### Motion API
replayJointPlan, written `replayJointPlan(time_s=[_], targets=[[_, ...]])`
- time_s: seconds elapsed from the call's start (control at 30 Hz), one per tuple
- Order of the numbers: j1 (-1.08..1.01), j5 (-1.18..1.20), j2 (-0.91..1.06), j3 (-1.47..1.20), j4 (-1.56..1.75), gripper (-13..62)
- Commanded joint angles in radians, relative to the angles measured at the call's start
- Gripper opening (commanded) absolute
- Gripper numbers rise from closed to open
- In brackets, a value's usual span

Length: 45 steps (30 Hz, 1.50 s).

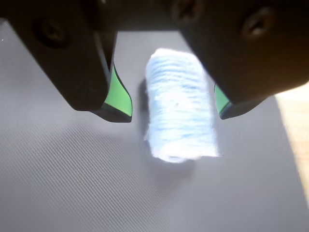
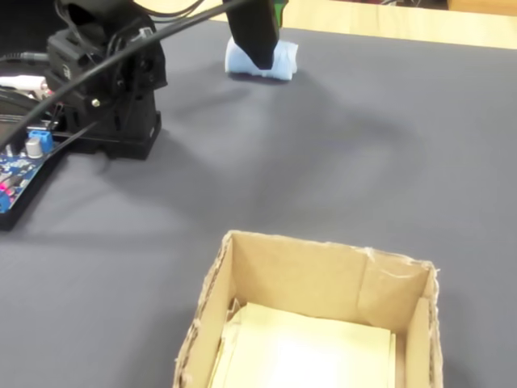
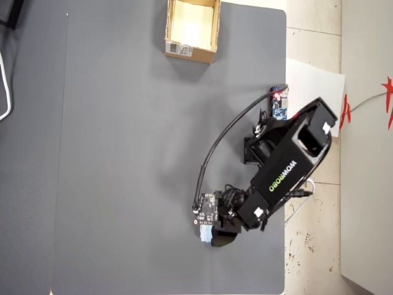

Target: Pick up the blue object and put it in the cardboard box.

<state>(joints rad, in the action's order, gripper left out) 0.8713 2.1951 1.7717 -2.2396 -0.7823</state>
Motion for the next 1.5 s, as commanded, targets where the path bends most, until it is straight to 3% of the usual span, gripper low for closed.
replayJointPlan(time_s=[0.0,0.2,0.5,0.67,1.0,1.47], targets=[[0.002,0.012,-0.008,0.084,0.054,33.0],[-0.041,-0.018,-0.061,0.031,0.091,31.5],[-0.075,-0.120,-0.017,-0.115,0.233,8.8],[-0.074,-0.144,0.009,-0.161,0.288,4.2],[-0.106,-0.241,0.054,-0.109,0.433,4.3],[-0.310,-0.491,0.313,-0.158,0.462,4.3]])
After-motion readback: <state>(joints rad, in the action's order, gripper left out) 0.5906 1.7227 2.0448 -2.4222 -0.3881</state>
